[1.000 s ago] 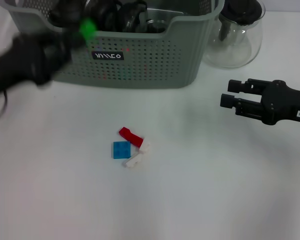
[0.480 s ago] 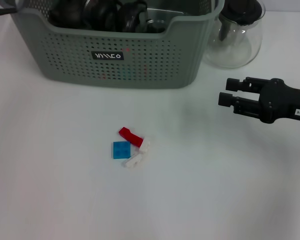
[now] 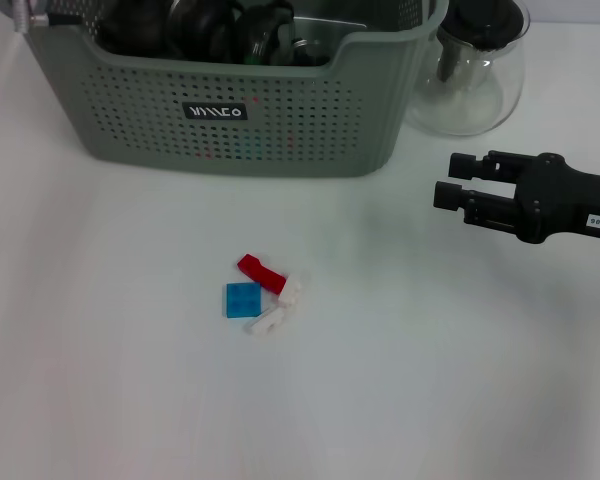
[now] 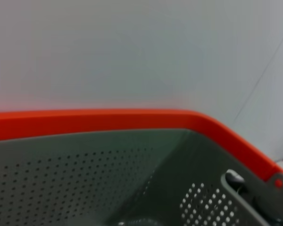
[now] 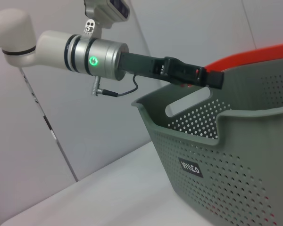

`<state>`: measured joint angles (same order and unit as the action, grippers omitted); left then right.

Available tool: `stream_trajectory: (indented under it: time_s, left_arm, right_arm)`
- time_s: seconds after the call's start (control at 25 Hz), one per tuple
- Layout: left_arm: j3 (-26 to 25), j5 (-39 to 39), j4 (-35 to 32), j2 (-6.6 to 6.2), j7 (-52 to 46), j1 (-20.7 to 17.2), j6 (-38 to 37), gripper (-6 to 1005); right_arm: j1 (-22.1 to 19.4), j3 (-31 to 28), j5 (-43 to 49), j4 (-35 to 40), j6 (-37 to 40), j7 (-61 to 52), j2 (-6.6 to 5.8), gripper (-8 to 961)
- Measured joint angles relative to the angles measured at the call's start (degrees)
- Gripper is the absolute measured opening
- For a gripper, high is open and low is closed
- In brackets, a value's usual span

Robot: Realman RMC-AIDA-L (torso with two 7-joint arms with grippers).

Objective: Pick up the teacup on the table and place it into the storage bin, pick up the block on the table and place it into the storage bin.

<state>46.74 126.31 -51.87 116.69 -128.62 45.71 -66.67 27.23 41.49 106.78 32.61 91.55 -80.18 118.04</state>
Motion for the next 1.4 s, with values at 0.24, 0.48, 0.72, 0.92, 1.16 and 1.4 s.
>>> stream_trajectory:
  time_s: [0.24, 0.48, 0.72, 0.92, 1.16, 1.4]
  left_arm:
    - [-5.8, -15.1, -3.0, 1.33, 7.6, -5.7, -7.9, 461]
    - [-13.5, -36.9, 1.2, 2.29, 34.0, -16.9, -31.9, 625]
    - [-15.7, -24.6, 1.9, 6.87, 58.1, -27.5, -38.1, 699]
    - [-16.6, -16.5, 12.9, 7.84, 72.6, -30.7, -36.2, 680]
    - [-16.7, -11.0, 23.7, 7.69, 84.0, -29.9, -27.1, 657]
    - [-16.2, -9.4, 28.4, 7.64, 91.7, -28.8, -19.0, 622]
  right_arm:
    - [-0.2, 0.0, 0.0, 0.0, 0.0, 0.0, 0.0, 583]
    - [-0.3, 0.0, -0.1, 0.0, -0.1, 0.0, 0.0, 583]
    - [-0.3, 0.0, -0.1, 0.0, -0.2, 0.0, 0.0, 583]
    - [-0.3, 0.0, -0.1, 0.0, -0.3, 0.0, 0.0, 583]
    - [0.0, 0.0, 0.2, 0.0, -0.9, -0.8, 0.0, 583]
    - [-0.3, 0.1, 0.2, 0.0, -1.1, -0.8, 0.08, 583]
